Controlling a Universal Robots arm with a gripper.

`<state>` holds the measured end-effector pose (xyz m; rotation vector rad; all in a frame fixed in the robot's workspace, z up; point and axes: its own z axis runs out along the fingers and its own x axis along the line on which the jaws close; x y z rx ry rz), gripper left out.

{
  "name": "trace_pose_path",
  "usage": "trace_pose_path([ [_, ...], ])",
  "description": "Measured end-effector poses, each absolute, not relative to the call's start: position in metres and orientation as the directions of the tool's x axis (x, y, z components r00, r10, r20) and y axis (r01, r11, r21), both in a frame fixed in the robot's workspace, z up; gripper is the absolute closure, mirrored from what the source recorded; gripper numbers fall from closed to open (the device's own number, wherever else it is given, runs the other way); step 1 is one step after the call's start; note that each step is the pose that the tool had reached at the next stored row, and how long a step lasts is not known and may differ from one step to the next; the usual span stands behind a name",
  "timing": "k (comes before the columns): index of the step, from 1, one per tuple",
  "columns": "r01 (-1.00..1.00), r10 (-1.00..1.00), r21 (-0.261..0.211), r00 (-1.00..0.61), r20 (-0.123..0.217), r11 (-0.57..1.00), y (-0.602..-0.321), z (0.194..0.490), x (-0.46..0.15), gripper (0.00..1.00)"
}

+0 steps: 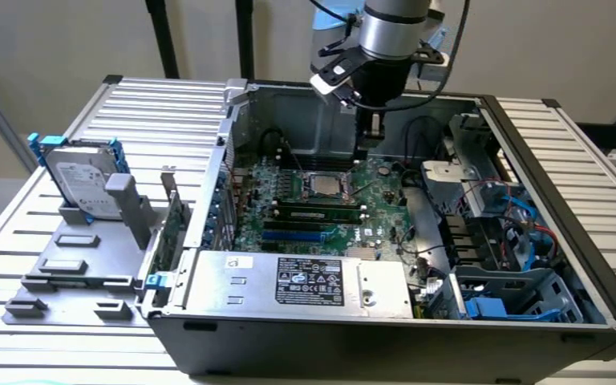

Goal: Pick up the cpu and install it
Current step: 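Close the cpu cover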

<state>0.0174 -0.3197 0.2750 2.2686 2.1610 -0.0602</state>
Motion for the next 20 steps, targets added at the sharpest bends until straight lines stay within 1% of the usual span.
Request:
trace_pose_path([
  [5, 0.998, 0.998, -0.038, 0.048, -0.034, -0.049, -0.325, 0.28, 0.032, 0.89],
  [10, 0.998, 0.999, -0.04, 0.047, -0.026, -0.048, -0.328, 0.28, 0.053, 0.89],
  [20, 0.999, 0.999, -0.04, 0.031, -0.022, -0.032, -0.329, 0.263, 0.069, 0.89],
])
